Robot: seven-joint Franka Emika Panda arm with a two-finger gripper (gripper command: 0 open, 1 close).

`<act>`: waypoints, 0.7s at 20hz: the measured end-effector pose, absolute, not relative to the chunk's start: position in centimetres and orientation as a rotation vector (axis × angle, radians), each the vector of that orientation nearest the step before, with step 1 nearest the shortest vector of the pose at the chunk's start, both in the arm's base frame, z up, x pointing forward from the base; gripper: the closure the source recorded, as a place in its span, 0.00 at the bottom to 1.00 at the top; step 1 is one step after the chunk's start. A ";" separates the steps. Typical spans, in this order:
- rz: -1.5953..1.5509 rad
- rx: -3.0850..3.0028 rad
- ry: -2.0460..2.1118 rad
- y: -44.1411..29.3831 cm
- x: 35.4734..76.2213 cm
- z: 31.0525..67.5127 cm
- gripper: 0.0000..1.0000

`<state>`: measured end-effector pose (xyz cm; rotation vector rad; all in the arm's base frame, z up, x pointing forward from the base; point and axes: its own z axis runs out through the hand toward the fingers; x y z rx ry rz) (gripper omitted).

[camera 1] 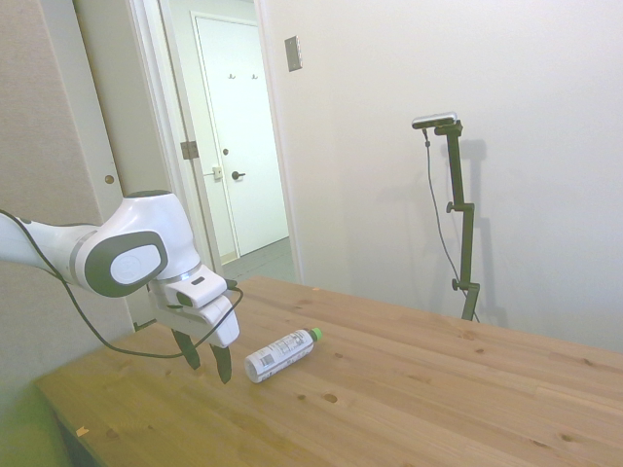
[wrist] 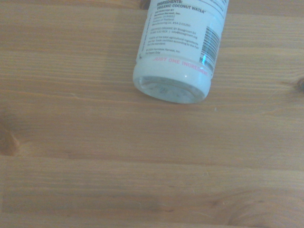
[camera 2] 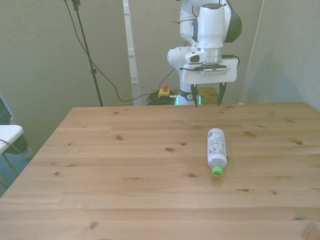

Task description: Stand the water bottle

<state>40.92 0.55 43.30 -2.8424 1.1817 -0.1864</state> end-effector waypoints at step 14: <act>-0.311 -2.714 1.336 0.3 52.3 45.9 0.00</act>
